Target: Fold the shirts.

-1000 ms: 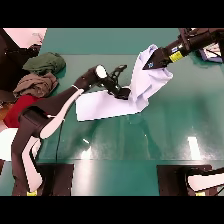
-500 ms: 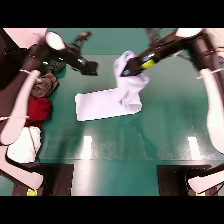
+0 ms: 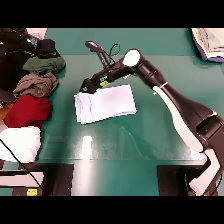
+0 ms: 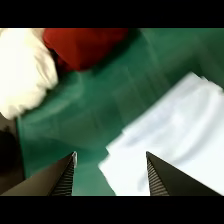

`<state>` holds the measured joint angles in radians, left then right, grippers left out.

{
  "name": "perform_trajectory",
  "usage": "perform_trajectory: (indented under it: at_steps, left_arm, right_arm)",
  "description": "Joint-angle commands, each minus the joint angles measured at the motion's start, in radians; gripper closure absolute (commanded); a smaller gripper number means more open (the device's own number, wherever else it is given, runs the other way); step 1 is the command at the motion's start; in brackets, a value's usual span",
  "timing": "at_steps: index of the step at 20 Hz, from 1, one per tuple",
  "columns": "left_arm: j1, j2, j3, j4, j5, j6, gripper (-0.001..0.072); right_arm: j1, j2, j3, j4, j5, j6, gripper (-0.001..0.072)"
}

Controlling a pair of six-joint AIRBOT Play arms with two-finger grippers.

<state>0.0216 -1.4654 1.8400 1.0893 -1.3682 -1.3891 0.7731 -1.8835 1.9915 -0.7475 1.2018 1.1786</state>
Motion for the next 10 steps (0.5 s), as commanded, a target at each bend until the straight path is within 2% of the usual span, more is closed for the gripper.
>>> perform_trajectory:
  at_steps: [1, 4, 7, 9, 10]
  left_arm:
    - [0.02, 0.023, -0.001, -0.002, -0.019, 0.001, 0.068]
    - [0.008, 0.023, -0.001, -0.005, -0.019, 0.002, 0.068]
    - [-0.012, 0.023, -0.001, -0.004, -0.014, 0.003, 0.068]
    - [-0.038, 0.023, -0.003, -0.004, 0.011, 0.01, 0.068]
    - [-0.051, 0.023, -0.008, -0.005, 0.022, 0.012, 0.068]
  right_arm:
    - [-0.098, 0.051, -0.024, -0.246, 0.196, 0.064, 0.0202]
    - [-0.265, 0.13, -0.198, -0.323, 0.259, 0.104, 0.0202]
    - [-0.439, 0.193, -0.421, -0.291, 0.194, 0.132, 0.0194]
    - [-0.537, 0.192, -0.53, -0.148, 0.15, 0.141, 0.0034]
    - [-0.573, 0.18, -0.571, -0.058, 0.134, 0.14, 0.0032]
